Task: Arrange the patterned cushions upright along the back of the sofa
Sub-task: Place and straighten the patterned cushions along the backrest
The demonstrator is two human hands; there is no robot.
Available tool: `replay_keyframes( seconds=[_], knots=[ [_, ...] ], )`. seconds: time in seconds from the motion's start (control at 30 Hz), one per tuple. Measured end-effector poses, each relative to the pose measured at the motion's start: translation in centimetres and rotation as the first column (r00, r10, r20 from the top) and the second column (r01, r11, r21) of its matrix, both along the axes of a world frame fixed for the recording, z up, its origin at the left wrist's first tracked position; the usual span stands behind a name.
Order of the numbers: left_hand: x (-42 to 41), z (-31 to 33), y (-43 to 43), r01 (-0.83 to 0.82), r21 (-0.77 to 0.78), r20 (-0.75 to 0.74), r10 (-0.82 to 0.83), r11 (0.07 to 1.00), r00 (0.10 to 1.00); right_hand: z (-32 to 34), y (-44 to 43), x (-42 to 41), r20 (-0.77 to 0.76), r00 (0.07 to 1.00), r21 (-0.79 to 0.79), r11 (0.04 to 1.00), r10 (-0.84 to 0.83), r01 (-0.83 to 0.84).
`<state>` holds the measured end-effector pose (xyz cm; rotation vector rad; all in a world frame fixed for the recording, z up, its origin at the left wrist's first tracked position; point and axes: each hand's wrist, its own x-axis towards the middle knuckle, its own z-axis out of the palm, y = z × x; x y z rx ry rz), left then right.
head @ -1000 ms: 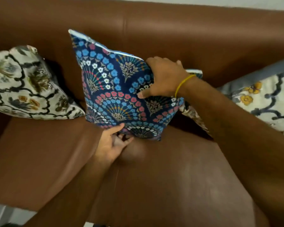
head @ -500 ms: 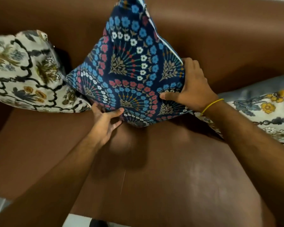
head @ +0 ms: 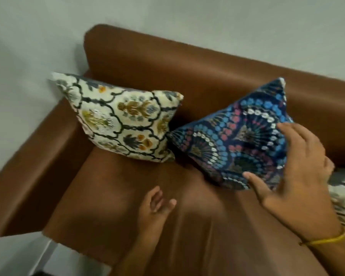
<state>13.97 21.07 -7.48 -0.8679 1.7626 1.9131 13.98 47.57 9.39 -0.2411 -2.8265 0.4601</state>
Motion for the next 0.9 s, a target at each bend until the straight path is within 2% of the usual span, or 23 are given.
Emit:
replay_keyframes(
  seconds=[0.1,0.27,0.37,0.43,0.47,0.53,0.7,0.9],
  knots=[
    [-2.1,-0.6,-3.0,-0.099,0.02,0.086,0.097,0.995,0.992,0.2,-5.0,-3.5,-0.003,0.989,0.024,0.989,0.145,-0.145],
    [-10.9,-5.0,-8.2,-0.261,0.291,0.151,0.226,0.92,0.962,-2.2,-13.7,-17.3,0.106,0.938,0.044,0.941,0.329,-0.335],
    [-16.4,-7.0,-8.9,-0.332,0.406,0.159,0.292,0.851,0.943,-4.1,-17.6,-25.1,0.294,0.867,0.139,0.879,0.402,-0.455],
    [-19.0,-7.4,-9.1,-0.355,0.533,0.156,0.323,0.768,0.933,-5.2,-19.6,-28.1,0.463,0.791,0.164,0.839,0.399,-0.519],
    [-19.7,-7.2,-9.1,-0.351,0.566,0.141,0.332,0.746,0.933,-5.5,-20.1,-29.1,0.498,0.771,0.165,0.83,0.396,-0.533],
    [-20.1,-6.1,-8.9,-0.327,0.587,0.097,0.337,0.74,0.937,-4.9,-19.7,-29.9,0.468,0.774,0.118,0.838,0.426,-0.533],
    [-20.2,-3.0,-8.9,-0.216,0.467,-0.127,0.307,0.857,0.943,-1.9,-14.5,-27.5,0.304,0.834,-0.093,0.886,0.46,-0.454],
    [-25.3,0.2,-11.5,-0.259,0.276,-0.344,0.347,0.926,0.873,-5.1,-13.8,-26.4,0.04,0.908,-0.315,0.867,0.418,-0.386]
  ],
)
